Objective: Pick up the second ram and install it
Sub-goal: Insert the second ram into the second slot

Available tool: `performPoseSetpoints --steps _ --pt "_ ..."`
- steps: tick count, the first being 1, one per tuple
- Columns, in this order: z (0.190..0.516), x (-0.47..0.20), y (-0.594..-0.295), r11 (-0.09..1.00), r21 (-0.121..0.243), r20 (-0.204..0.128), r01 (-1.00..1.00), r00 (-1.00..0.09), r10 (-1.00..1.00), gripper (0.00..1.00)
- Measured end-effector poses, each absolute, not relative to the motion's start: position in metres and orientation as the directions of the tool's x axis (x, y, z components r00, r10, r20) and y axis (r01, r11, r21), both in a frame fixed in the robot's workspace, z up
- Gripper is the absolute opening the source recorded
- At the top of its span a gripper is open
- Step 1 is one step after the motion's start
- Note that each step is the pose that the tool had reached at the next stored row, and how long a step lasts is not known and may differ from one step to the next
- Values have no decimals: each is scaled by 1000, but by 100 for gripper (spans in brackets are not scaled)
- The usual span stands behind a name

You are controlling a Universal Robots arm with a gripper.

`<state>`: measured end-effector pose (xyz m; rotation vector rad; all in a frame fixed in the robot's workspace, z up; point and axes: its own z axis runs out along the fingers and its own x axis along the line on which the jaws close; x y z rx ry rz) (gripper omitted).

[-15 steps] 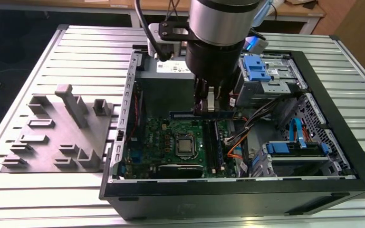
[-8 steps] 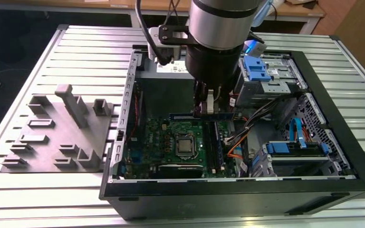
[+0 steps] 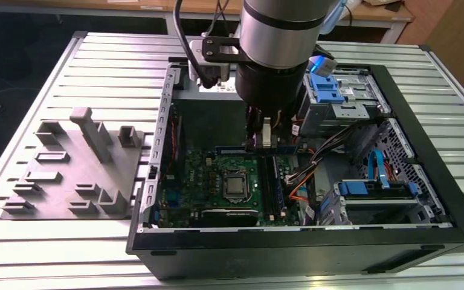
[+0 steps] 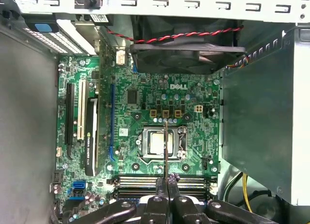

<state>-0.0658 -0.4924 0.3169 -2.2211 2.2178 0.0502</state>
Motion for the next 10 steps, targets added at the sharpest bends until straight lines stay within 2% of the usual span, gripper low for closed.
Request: performPoseSetpoints --steps 10 --pt "317 -66 -492 -2 21 -24 -1000 1 -1000 8"
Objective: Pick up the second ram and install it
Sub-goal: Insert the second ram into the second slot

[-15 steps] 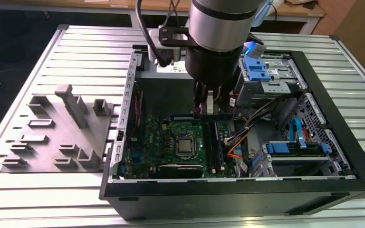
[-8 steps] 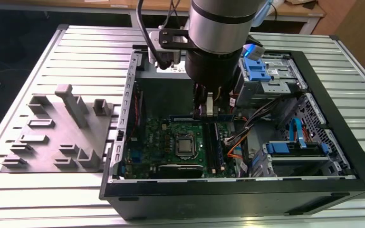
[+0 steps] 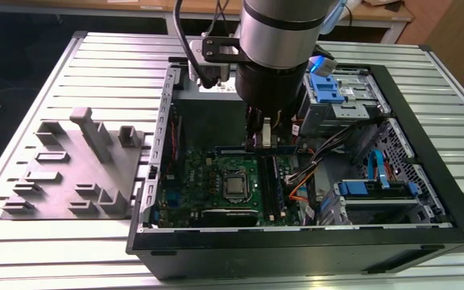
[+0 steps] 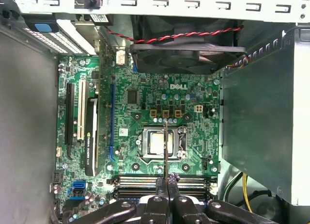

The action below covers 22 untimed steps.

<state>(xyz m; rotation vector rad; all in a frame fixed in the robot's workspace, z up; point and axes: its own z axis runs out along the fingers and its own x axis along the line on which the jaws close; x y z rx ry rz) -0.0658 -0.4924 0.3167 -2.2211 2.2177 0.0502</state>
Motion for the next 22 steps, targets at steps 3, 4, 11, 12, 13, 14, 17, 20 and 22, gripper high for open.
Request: performPoseSetpoints --steps 3,4,11,12,13,14,17,20,22 --pt "317 -66 -492 8 21 -24 -1000 -8 -1000 8" --pt "316 -66 -492 24 21 -24 -999 -25 -999 8" --pt "316 -66 -492 150 21 -24 -988 -150 -988 8" --pt "316 -66 -492 168 21 -24 -986 -168 -985 8" --pt "316 -66 -492 187 21 -24 -982 -188 -982 8" --pt "316 -66 -492 205 21 -24 -979 -205 -978 8" --pt "315 -66 -492 257 21 -24 -966 -258 -966 8" --pt "315 -66 -492 310 21 -24 -951 -310 -950 8" --pt "315 -66 -492 344 21 -24 -939 -345 -938 8"
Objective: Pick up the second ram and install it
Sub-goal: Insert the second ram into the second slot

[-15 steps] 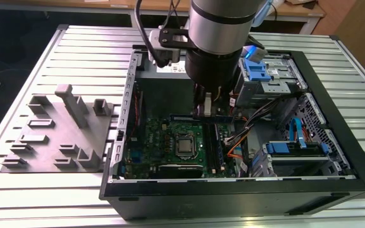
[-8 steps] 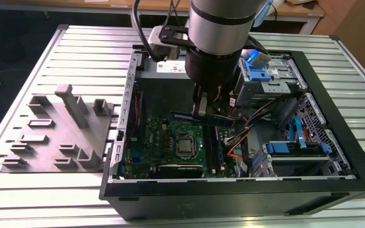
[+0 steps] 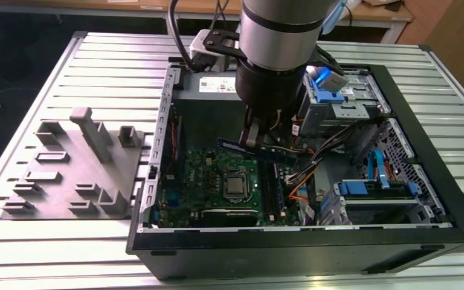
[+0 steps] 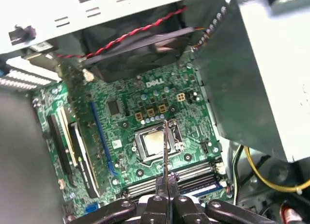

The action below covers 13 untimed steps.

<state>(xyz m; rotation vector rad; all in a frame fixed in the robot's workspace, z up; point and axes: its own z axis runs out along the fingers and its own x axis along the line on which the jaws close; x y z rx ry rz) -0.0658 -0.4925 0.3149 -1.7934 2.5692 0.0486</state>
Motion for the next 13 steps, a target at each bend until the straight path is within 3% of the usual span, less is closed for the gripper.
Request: performPoseSetpoints --steps 13 --pt "313 -66 -492 552 21 -24 -834 -552 -833 8"
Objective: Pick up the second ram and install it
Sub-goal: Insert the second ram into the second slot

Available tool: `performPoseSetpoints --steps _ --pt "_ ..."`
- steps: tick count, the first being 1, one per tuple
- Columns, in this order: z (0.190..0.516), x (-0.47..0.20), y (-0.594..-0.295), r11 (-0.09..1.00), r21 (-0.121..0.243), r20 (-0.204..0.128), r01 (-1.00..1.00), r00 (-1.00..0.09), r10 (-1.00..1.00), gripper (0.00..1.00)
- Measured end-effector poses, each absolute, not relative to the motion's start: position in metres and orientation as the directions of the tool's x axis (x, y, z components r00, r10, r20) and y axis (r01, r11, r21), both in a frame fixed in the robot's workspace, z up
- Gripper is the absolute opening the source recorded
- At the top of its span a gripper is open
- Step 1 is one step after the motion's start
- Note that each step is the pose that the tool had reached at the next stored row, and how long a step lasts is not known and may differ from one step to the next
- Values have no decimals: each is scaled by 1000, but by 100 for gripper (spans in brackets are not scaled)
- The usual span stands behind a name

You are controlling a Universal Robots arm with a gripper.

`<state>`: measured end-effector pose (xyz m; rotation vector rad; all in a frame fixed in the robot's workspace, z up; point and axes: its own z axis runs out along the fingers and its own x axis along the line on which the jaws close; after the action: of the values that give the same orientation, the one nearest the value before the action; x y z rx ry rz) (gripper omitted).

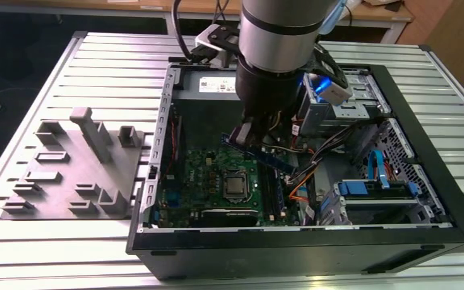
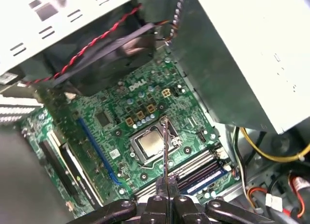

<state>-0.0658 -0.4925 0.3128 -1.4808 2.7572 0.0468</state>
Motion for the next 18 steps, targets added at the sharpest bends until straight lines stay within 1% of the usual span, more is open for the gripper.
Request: performPoseSetpoints --steps 10,18 --pt "312 -66 -492 692 21 -24 -722 -692 -722 8" --pt "312 -66 -492 694 21 -24 -720 -694 -720 8"
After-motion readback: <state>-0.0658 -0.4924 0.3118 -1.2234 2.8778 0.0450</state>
